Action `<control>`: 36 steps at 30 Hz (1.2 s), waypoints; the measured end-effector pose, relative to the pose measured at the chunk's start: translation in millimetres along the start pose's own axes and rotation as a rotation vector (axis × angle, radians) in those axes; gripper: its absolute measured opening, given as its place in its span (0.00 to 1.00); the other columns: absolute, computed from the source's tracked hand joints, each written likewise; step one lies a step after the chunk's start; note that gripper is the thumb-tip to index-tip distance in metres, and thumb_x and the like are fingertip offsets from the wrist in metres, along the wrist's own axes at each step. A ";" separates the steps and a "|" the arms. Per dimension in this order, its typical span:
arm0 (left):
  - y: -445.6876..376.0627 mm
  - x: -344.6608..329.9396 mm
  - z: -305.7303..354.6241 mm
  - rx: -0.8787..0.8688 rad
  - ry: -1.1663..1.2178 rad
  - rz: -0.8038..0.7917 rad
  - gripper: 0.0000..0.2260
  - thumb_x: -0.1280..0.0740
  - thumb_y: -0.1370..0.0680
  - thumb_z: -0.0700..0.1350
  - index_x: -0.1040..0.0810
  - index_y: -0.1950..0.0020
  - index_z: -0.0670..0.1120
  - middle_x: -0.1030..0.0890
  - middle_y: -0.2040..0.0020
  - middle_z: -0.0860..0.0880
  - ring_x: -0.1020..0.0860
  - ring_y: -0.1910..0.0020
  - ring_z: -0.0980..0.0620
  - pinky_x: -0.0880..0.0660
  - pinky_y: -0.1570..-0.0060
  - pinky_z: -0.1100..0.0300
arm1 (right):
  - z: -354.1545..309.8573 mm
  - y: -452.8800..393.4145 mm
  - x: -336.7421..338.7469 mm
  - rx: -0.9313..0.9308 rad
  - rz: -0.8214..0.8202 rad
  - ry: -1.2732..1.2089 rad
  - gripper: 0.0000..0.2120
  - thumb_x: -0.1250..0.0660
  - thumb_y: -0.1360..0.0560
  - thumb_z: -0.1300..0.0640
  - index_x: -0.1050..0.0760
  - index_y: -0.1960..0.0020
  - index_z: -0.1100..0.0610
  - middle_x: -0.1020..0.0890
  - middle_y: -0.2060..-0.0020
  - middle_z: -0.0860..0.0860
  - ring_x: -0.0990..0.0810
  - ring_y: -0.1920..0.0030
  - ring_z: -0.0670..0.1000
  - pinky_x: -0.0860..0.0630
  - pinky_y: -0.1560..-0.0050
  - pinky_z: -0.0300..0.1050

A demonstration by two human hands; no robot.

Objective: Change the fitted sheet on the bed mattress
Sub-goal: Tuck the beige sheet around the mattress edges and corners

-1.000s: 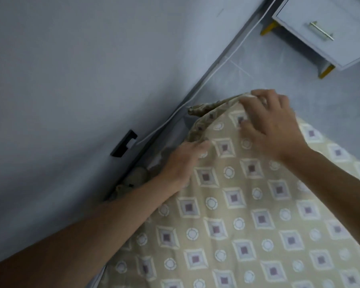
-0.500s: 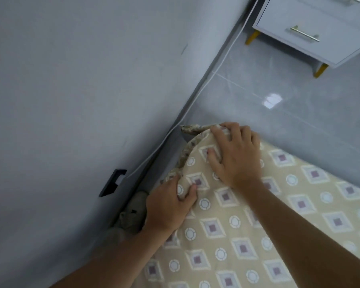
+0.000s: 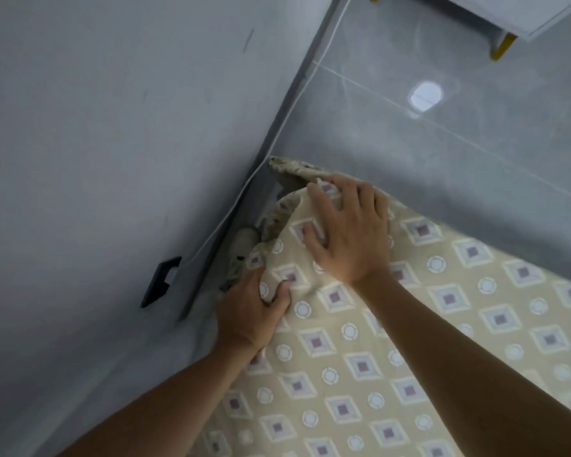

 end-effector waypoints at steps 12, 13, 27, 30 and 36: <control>-41.0 -1.5 1.7 0.432 0.631 -0.364 0.26 0.44 0.24 0.71 0.15 0.48 0.55 0.14 0.49 0.55 0.17 0.45 0.50 0.22 0.39 0.47 | 1.1 -4.3 -1.9 -0.010 -0.031 -0.022 0.27 0.42 0.20 0.38 0.26 0.27 0.52 0.25 0.32 0.58 0.27 0.39 0.62 0.32 0.41 0.58; -59.6 -3.3 3.9 0.516 0.710 -0.358 0.27 0.42 0.25 0.71 0.14 0.49 0.54 0.13 0.49 0.51 0.16 0.45 0.47 0.22 0.39 0.43 | -0.7 -0.7 -2.4 -0.008 -0.022 -0.032 0.27 0.42 0.20 0.37 0.26 0.27 0.52 0.25 0.33 0.58 0.26 0.39 0.62 0.32 0.41 0.58; -94.9 -36.0 -22.2 0.645 0.450 -0.831 0.20 0.44 0.16 0.66 0.24 0.45 0.51 0.19 0.51 0.46 0.22 0.59 0.50 0.25 0.73 0.65 | -5.8 -67.2 25.6 -0.214 -0.357 -0.197 0.16 0.34 0.27 0.38 0.32 0.64 0.48 0.24 0.60 0.48 0.23 0.54 0.55 0.33 0.54 0.49; -110.9 -51.8 -27.1 0.631 0.706 -0.589 0.21 0.29 0.23 0.66 0.14 0.49 0.49 0.13 0.53 0.43 0.14 0.61 0.50 0.19 0.68 0.60 | -9.9 -55.4 59.3 -0.201 -0.253 -0.225 0.15 0.33 0.28 0.40 0.31 0.65 0.49 0.26 0.64 0.46 0.26 0.61 0.51 0.35 0.58 0.47; -118.4 -53.6 -3.9 0.588 0.804 -0.577 0.15 0.39 0.14 0.54 0.17 0.44 0.47 0.15 0.47 0.43 0.18 0.45 0.44 0.23 0.44 0.52 | -22.4 -37.6 97.4 -0.146 -0.165 -0.218 0.17 0.34 0.26 0.39 0.34 0.66 0.47 0.28 0.66 0.44 0.32 0.65 0.43 0.41 0.65 0.40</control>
Point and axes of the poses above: each hand's wrist, its own y-axis away from the middle knuckle, its own x-axis out of the back of the hand, z = x × y, the point moved 4 cm from there along -y, towards the middle knuckle
